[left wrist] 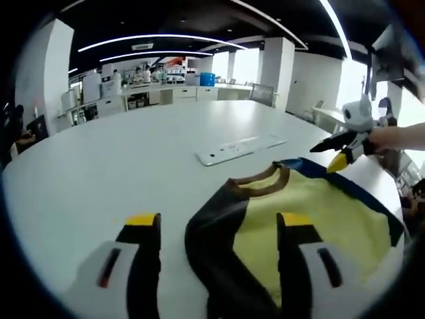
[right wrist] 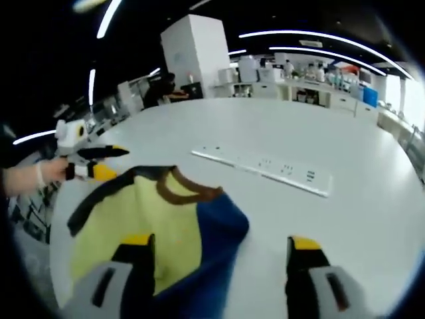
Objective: Fold the garment on the visible template until the final outline fits inside the template.
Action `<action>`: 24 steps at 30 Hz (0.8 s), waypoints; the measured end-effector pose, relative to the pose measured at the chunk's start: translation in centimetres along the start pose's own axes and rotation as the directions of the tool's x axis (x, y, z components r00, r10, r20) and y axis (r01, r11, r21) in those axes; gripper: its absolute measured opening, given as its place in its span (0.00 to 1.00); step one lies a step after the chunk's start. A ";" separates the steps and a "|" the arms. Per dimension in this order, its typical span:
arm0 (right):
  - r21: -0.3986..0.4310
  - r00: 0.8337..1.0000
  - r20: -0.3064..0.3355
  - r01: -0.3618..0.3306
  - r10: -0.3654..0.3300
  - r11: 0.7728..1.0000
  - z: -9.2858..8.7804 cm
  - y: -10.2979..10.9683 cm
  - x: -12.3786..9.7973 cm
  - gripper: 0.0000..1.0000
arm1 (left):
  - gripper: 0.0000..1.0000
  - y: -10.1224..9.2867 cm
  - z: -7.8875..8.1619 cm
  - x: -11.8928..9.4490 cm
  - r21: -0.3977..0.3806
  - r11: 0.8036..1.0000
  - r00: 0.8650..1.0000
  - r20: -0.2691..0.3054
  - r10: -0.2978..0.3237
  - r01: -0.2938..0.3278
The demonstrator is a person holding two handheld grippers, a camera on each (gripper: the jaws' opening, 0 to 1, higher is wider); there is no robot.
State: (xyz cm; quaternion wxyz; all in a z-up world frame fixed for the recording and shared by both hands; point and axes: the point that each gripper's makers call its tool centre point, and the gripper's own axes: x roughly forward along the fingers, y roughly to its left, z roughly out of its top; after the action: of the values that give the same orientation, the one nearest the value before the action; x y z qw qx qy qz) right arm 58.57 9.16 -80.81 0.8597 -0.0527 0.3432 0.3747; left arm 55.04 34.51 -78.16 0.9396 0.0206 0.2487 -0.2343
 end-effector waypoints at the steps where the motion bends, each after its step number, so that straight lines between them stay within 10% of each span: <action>1: -0.003 1.000 0.003 0.000 0.000 1.000 0.1 0.0 0.0 0.92 | 0.81 -0.3 0.0 -0.2 -0.001 1.000 1.000 -0.007 -0.011 0.011; 4: -0.018 1.000 0.013 0.006 -0.006 1.000 0.3 0.4 -0.6 1.00 | 0.99 -0.7 0.2 -0.6 0.005 1.000 1.000 -0.008 -0.028 0.028; 24: -0.003 0.999 0.051 0.002 -0.002 1.000 0.2 3.6 -5.4 0.93 | 0.97 -4.5 1.1 -5.9 -0.026 0.997 0.998 0.012 -0.067 0.067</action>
State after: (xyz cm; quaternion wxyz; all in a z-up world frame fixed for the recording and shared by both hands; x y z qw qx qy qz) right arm 53.61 8.53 -76.71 0.8685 -0.0451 0.3206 0.3755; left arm 48.99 32.87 -73.99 0.9327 -0.0015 0.2472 -0.2626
